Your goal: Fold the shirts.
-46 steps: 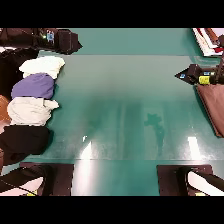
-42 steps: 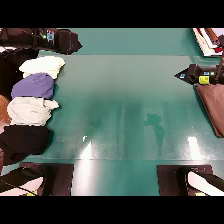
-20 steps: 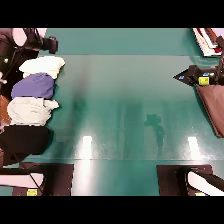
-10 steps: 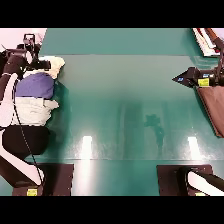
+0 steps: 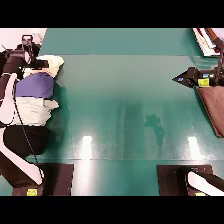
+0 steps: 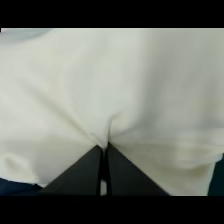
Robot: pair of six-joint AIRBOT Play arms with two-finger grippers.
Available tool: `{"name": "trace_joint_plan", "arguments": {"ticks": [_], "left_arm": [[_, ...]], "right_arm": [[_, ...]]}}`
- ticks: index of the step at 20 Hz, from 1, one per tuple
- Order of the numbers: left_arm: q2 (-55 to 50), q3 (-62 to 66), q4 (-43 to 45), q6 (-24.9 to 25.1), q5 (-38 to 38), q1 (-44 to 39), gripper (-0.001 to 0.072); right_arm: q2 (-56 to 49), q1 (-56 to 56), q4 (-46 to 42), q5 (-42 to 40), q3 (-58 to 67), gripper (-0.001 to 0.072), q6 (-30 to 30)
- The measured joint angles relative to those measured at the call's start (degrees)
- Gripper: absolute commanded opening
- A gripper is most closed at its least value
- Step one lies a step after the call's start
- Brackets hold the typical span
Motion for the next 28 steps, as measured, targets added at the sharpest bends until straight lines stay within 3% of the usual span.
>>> {"name": "trace_joint_plan", "arguments": {"ticks": [3, 7, 13, 17, 21, 22, 23, 24, 28], "left_arm": [[4.5, 4.2, -0.6, 0.0, -2.8, -0.6, 0.0022], [17.9, 9.8, -1.0, 0.6, -4.6, -4.6, 0.0022], [42.3, 12.5, 1.6, 3.7, -11.0, -19.9, 0.0020], [47.0, 9.5, 2.2, 0.9, -21.3, -31.4, 0.0021], [44.9, -2.5, 0.3, -4.4, -27.1, -42.9, 0.0026], [44.0, -6.0, -1.8, -5.3, -26.9, -45.2, 0.0131], [43.1, -9.7, -4.2, -6.1, -25.4, -47.3, 0.0447], [42.2, -12.8, -6.8, -6.7, -23.1, -48.7, 0.0591], [39.9, -20.0, -10.2, -7.8, -17.5, -50.1, 0.0591]], "right_arm": [[0.0, 0.0, 0.4, 0.3, 2.5, 0.0021, 0.0], [0.0, 0.0, 1.0, 0.6, 12.3, 0.0021, 0.0], [0.0, -1.6, 1.0, 1.7, 28.9, 0.0021, -0.1], [0.0, -2.8, 0.9, 3.5, 35.1, 0.0021, -0.1], [0.0, -3.1, 0.9, 6.3, 37.4, 0.0021, -0.1], [0.0, -3.1, 0.9, 7.0, 37.7, 0.0021, -0.1], [0.0, -3.1, 0.9, 7.6, 37.9, 0.0021, -0.1], [0.0, -3.1, 0.9, 8.2, 38.0, 0.0021, -0.1], [0.0, -3.1, 0.9, 9.7, 38.2, 0.0021, -0.1]]}}
